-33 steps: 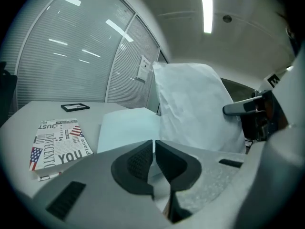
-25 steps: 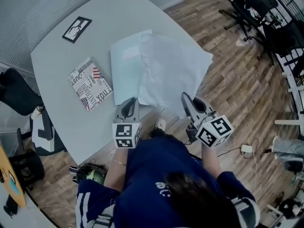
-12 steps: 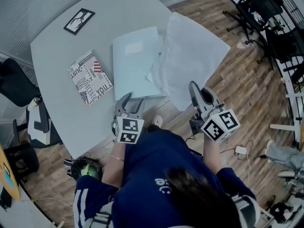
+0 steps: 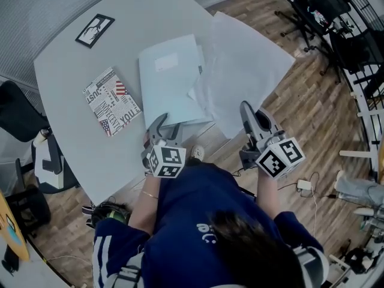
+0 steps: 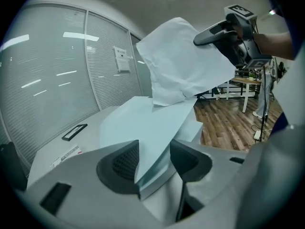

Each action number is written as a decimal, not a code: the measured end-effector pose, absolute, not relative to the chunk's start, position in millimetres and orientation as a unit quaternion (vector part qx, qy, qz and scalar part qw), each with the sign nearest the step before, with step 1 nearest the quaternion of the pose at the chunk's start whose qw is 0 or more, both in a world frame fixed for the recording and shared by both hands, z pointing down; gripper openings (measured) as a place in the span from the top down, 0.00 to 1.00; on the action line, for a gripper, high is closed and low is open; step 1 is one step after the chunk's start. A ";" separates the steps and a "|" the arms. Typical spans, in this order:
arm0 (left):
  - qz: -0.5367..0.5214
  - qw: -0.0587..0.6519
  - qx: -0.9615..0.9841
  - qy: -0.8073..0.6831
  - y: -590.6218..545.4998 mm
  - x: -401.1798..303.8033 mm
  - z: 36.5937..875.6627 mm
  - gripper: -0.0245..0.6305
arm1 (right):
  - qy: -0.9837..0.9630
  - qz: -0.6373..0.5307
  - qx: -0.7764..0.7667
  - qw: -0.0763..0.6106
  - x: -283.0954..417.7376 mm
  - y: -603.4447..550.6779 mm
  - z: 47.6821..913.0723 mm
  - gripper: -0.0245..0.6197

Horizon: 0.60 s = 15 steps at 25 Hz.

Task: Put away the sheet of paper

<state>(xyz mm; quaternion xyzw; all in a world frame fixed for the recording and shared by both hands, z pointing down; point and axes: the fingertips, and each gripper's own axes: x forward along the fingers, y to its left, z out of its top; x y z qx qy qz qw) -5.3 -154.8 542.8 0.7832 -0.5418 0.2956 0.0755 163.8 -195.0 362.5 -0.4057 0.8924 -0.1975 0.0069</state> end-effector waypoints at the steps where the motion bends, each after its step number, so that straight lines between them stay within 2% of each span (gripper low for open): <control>1: 0.293 0.075 0.785 -0.542 -154.8 -5.6 541.9 0.66 | 0.892 -0.198 -0.406 0.009 164.0 -195.2 362.1 0.95; 7: 0.251 0.080 0.788 -0.557 -156.2 -8.8 527.0 0.68 | 0.891 -0.203 -0.405 0.030 168.2 -198.5 352.5 0.95; 10: 0.227 0.080 0.785 -0.571 -156.3 -10.4 517.3 0.72 | 0.896 -0.188 -0.401 0.025 168.7 -200.8 343.1 0.95; 15: 0.195 0.080 0.776 -0.594 -158.5 -18.2 502.1 0.80 | 0.902 -0.191 -0.382 0.065 166.3 -208.3 321.9 0.95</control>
